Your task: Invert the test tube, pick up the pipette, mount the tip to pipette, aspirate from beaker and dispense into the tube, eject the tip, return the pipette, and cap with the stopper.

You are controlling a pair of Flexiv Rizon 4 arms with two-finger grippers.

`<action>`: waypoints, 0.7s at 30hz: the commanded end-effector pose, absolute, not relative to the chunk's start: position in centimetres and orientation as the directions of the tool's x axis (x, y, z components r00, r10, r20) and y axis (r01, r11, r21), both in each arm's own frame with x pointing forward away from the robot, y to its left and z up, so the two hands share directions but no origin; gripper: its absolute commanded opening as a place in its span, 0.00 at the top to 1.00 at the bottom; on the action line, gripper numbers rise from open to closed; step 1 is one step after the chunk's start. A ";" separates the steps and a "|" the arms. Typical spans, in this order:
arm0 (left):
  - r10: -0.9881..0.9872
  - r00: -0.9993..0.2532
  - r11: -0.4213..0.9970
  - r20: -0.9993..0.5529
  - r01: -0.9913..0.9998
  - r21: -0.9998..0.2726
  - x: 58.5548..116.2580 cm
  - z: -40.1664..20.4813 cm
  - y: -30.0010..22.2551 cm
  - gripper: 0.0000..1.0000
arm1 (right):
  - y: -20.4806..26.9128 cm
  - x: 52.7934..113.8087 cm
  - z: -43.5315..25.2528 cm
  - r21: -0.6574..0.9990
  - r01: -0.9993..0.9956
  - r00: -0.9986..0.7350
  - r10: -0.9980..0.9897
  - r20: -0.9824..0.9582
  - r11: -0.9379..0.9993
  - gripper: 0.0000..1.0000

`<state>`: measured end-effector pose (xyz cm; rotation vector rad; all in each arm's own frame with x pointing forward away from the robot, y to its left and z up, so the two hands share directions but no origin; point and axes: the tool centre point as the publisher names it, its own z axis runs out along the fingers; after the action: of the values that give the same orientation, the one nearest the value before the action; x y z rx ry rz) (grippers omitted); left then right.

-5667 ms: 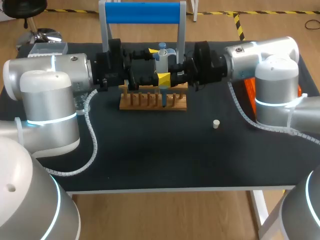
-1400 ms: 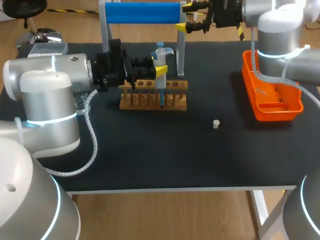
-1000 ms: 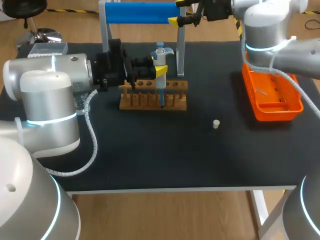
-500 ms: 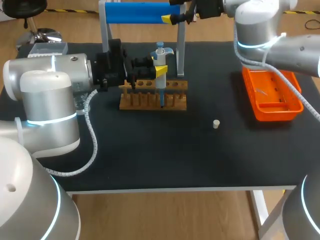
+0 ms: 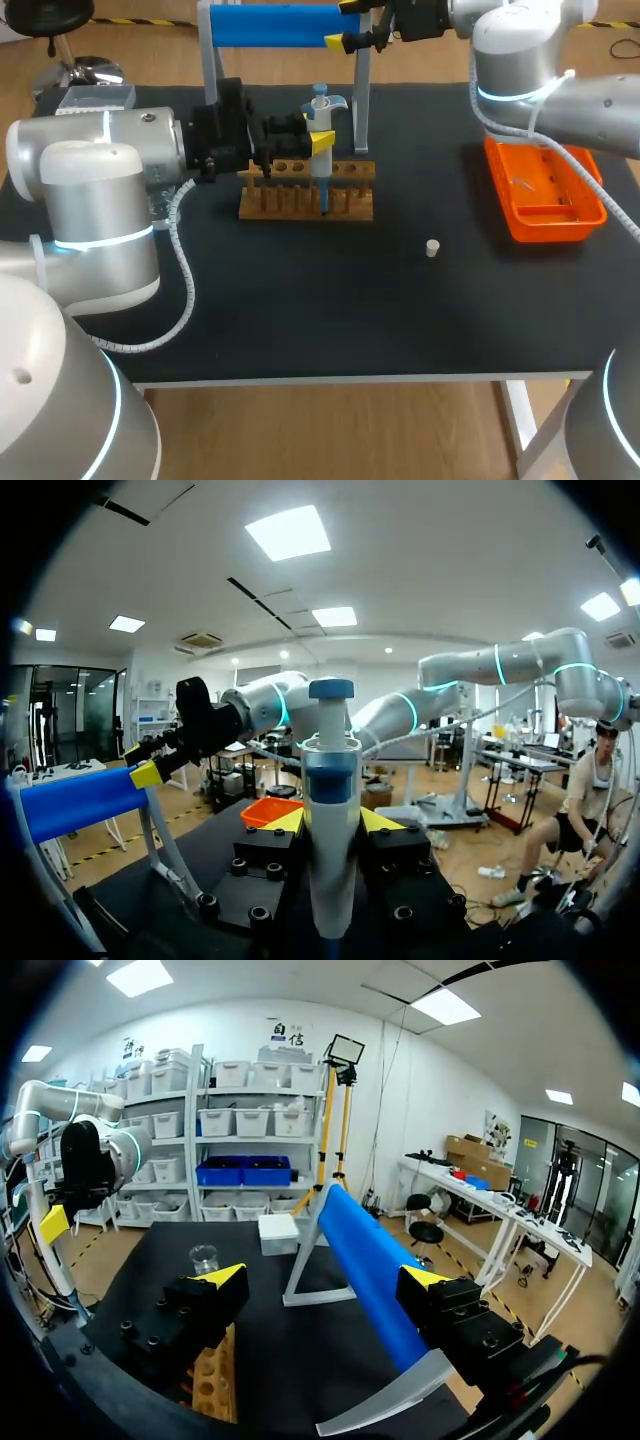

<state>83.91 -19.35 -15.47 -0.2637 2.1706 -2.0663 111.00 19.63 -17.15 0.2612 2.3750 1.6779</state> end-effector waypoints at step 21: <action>-0.256 -0.966 0.064 0.025 -0.043 -0.997 84.8 -15.5 -19.0 1.00 | 19.5 110.9 -17.0 0.942 0.019 -0.960 0.269 -0.076 0.335 0.00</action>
<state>84.60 -18.81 -15.81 -0.2908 2.1720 -2.0370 110.95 19.63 -17.13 0.2620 2.3753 1.6760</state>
